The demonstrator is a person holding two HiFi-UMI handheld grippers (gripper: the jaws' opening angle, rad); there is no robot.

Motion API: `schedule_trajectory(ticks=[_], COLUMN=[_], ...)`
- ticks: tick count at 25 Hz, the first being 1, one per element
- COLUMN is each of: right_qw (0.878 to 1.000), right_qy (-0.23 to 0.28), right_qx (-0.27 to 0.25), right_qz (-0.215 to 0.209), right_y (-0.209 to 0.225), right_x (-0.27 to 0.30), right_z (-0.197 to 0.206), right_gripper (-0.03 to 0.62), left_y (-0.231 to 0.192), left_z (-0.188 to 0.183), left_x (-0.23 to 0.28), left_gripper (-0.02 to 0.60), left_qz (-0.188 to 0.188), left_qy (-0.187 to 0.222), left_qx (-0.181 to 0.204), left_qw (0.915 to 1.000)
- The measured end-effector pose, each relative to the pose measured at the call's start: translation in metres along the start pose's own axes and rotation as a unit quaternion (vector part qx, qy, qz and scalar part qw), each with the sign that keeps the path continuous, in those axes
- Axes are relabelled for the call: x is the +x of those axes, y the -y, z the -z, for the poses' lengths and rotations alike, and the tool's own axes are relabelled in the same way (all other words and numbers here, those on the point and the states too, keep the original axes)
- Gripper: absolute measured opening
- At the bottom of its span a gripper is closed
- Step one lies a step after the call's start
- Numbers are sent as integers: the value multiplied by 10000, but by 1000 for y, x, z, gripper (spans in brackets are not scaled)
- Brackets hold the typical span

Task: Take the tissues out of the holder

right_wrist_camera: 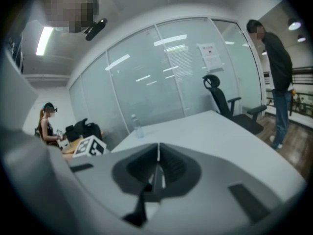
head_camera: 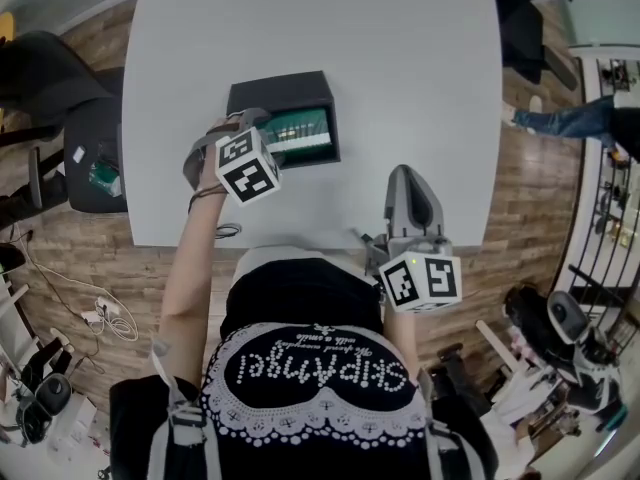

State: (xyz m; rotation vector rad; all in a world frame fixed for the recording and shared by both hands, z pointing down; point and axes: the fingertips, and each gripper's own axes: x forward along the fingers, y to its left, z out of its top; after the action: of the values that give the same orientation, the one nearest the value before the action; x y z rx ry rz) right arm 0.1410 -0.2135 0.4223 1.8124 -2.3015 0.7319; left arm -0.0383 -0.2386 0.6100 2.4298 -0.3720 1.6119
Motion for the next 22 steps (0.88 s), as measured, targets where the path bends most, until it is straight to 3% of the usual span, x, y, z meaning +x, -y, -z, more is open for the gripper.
schedule_trajectory(ticks=[11, 16, 22], right_qw=[10000, 9999, 9996], right_qy=[80, 115, 190], right_qx=[-18, -27, -51], right_qz=[-15, -67, -185], right_y=[2, -1, -8], right_x=[-7, -5, -3], right_z=[-4, -6, -10], right_gripper=[32, 32, 32], left_y=[0, 1, -3], left_z=[-6, -15, -26], left_x=[-17, -44, -86], left_gripper=[334, 334, 334], left_qz=[-132, -145, -340], left_qy=[259, 843, 1735], left_qx=[-241, -559, -1082], left_qw=[9993, 9948, 9783])
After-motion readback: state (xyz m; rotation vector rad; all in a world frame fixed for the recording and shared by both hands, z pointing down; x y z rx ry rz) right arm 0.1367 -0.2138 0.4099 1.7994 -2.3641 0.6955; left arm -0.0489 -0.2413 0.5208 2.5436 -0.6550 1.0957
